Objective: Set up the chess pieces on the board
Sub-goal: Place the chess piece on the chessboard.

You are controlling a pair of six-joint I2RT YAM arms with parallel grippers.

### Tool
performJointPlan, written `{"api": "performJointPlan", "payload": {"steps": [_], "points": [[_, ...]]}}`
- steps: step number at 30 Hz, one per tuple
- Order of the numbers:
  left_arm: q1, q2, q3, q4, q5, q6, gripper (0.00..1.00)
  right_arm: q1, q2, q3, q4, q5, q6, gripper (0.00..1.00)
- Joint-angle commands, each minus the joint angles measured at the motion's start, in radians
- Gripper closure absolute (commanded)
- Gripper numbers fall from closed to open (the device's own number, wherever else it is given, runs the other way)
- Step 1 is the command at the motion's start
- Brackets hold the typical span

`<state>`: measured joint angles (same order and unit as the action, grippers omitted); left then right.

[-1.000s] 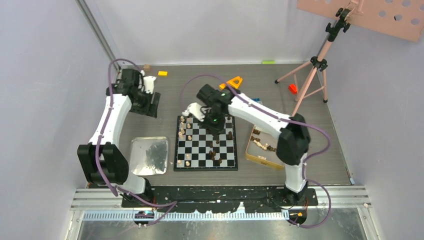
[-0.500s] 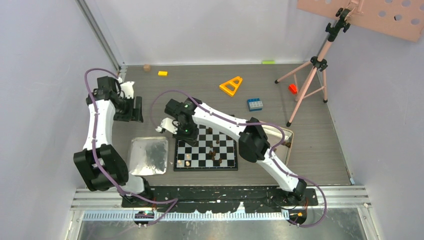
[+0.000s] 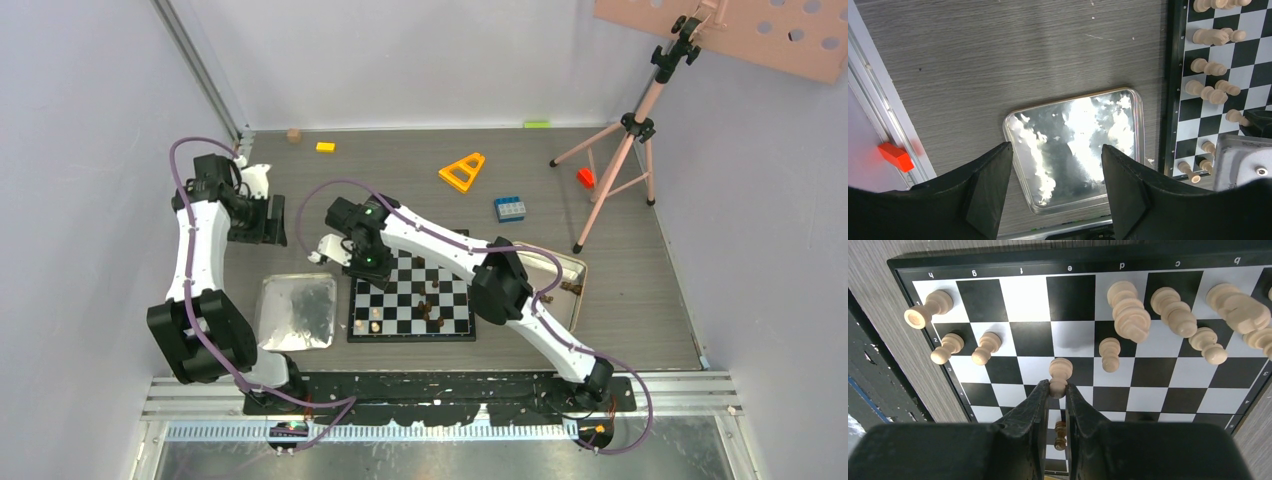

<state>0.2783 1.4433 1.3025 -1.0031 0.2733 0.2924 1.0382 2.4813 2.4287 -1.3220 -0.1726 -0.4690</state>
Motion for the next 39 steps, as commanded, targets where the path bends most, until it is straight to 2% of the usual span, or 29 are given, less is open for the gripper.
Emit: {"api": "performJointPlan", "payload": {"steps": [1,19,28,39], "points": [[0.012,-0.029,-0.003,0.003,0.026,0.020,0.32,0.013,0.033,0.059,-0.018,0.017,-0.017,0.95],[0.013,-0.016,-0.009,0.003,0.043,0.033,0.33,0.025,0.077,0.093,-0.016,0.040,-0.022,0.93],[0.013,-0.010,-0.008,-0.002,0.053,0.033,0.34,0.025,0.075,0.089,-0.012,0.056,-0.010,0.74],[0.013,-0.011,0.002,-0.018,0.064,0.036,0.34,0.026,0.049,0.085,-0.002,0.059,0.015,0.58]]}}
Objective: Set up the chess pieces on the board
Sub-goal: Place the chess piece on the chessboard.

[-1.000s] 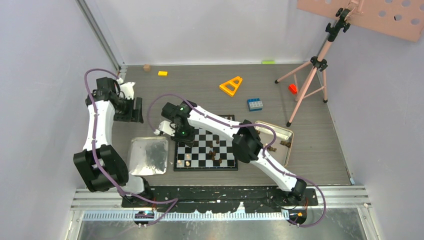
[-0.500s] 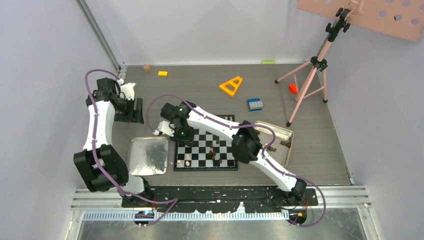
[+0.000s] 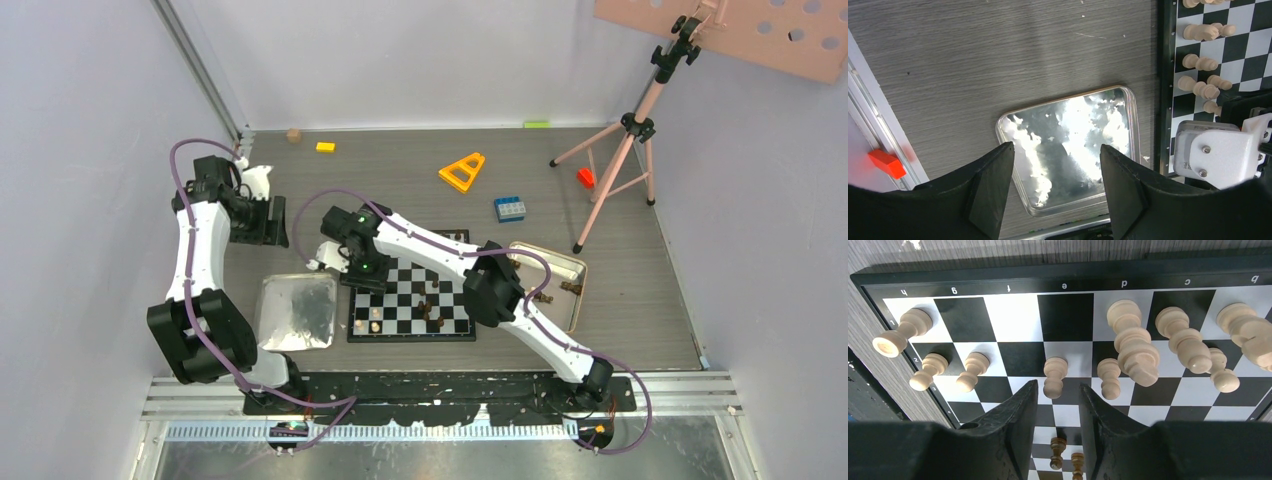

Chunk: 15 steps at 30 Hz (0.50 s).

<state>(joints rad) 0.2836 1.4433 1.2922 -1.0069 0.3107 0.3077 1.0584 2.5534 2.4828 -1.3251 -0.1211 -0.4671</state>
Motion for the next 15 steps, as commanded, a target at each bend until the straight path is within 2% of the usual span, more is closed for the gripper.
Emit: {"api": "performJointPlan", "payload": {"steps": [1,9,15], "points": [[0.008,-0.011,0.013,-0.017,0.029,0.020,0.35,0.005,-0.027,0.029,0.000,0.007,0.017,0.58],[0.007,-0.014,0.036,-0.045,0.086,0.024,0.36,-0.003,-0.160,-0.062,-0.006,-0.043,0.061,0.58],[-0.005,-0.046,0.045,-0.044,0.169,0.034,0.37,-0.079,-0.448,-0.320,0.020,-0.104,0.092,0.57]]}}
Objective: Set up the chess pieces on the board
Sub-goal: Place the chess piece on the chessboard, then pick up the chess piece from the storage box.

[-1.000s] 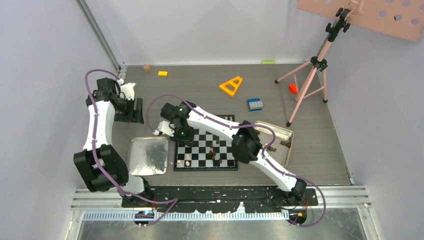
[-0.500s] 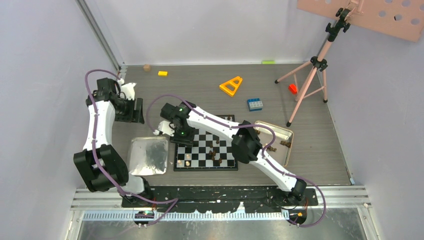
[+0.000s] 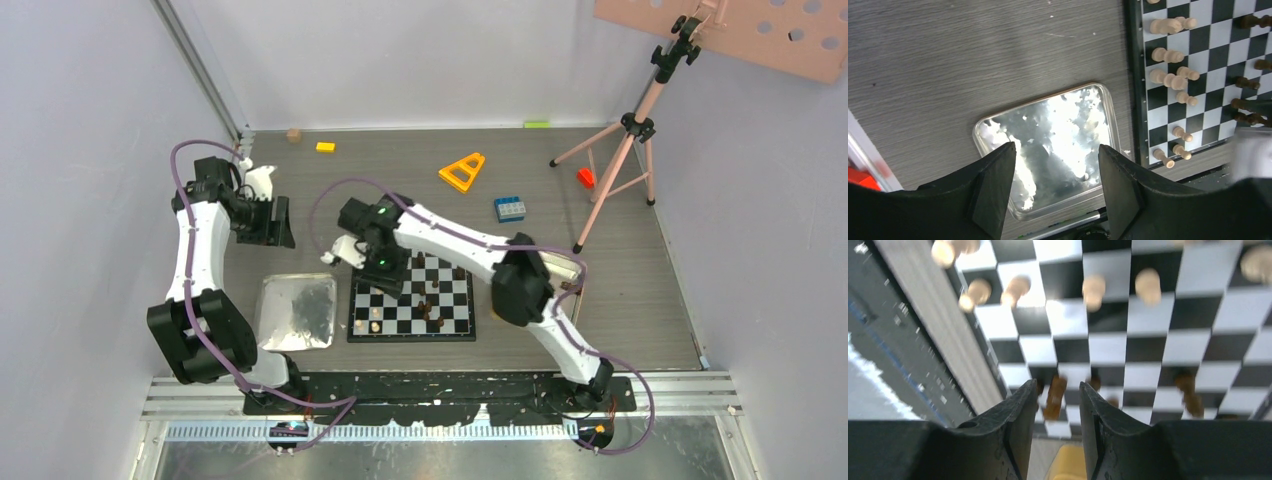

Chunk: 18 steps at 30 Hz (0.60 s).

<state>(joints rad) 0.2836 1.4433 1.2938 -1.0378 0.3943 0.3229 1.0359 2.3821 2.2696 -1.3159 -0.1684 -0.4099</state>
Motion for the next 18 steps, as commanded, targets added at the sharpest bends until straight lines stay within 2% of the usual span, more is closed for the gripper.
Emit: {"api": "performJointPlan", "payload": {"steps": [1,6,12,15,18], "points": [[-0.008,-0.052,0.041,-0.011,0.091,0.020,0.37,-0.088,-0.312,-0.188,0.022,-0.067,0.039,0.57],[-0.047,-0.082,0.027,0.025,0.112,0.003,0.37,-0.252,-0.577,-0.520,0.118,-0.045,0.040,0.57],[-0.090,-0.118,0.003,0.097,0.126,-0.066,0.37,-0.556,-0.795,-0.854,0.228,-0.060,0.027,0.59],[-0.114,-0.132,-0.014,0.136,0.124,-0.104,0.37,-0.673,-0.864,-0.986,0.293,-0.051,0.010,0.60],[-0.129,-0.135,-0.018,0.151,0.114,-0.116,0.37,-0.730,-0.900,-1.096,0.339,-0.032,0.000,0.60]]}}
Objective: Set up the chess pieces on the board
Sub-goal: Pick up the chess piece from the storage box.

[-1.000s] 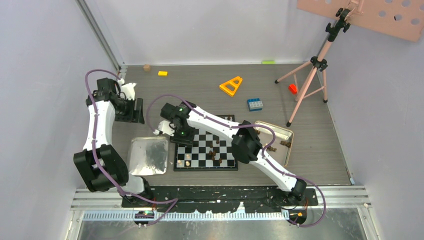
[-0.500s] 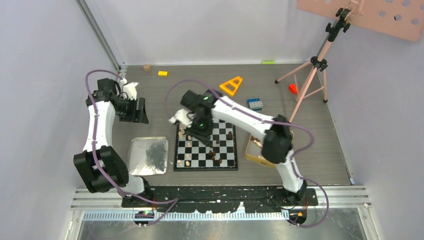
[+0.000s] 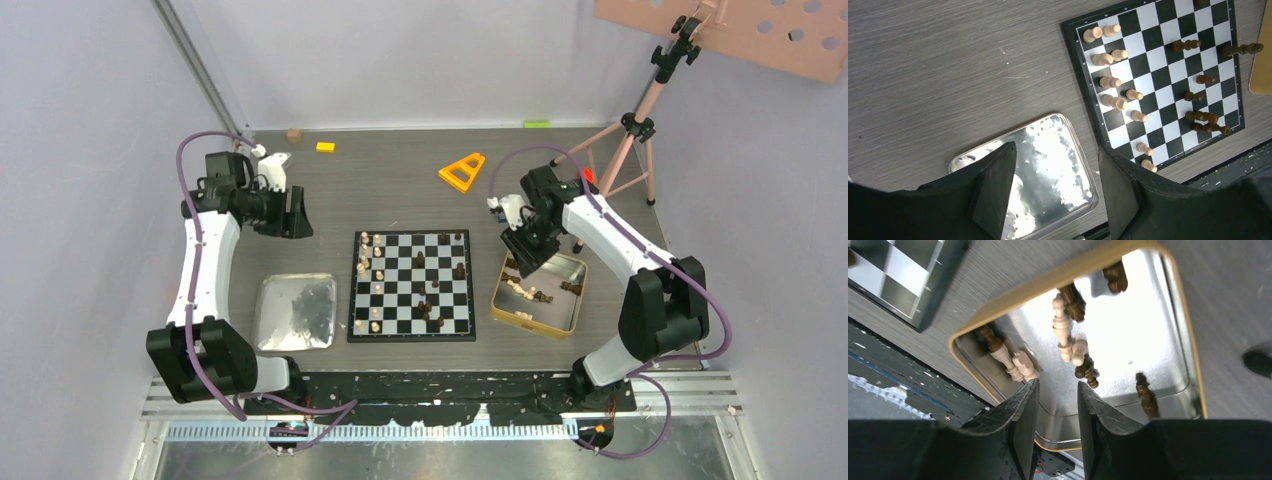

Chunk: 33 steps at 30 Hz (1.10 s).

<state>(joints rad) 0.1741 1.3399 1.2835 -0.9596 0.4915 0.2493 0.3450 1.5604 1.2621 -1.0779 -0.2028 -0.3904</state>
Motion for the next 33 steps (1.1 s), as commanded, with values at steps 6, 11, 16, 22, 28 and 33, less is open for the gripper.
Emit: {"api": "performJointPlan", "payload": {"steps": [6,11,16,22,28,33], "points": [[-0.025,-0.025,-0.009,0.068,0.007,-0.042,0.37,-0.073,-0.035,-0.150,0.157,0.022,-0.043,0.63],[-0.026,-0.027,-0.009,0.067,0.005,-0.045,0.37,-0.075,-0.009,-0.167,0.167,0.021,-0.047,0.64],[-0.025,-0.026,-0.010,0.064,0.005,-0.044,0.37,-0.076,0.012,-0.195,0.180,0.025,-0.052,0.63],[-0.026,-0.027,-0.010,0.063,0.009,-0.044,0.36,-0.075,0.025,-0.229,0.192,0.021,-0.052,0.62],[-0.025,-0.031,-0.013,0.060,0.011,-0.042,0.37,-0.076,0.038,-0.241,0.199,0.027,-0.054,0.62],[-0.026,-0.032,-0.013,0.060,0.011,-0.041,0.37,-0.075,0.055,-0.241,0.206,0.029,-0.057,0.65]]}}
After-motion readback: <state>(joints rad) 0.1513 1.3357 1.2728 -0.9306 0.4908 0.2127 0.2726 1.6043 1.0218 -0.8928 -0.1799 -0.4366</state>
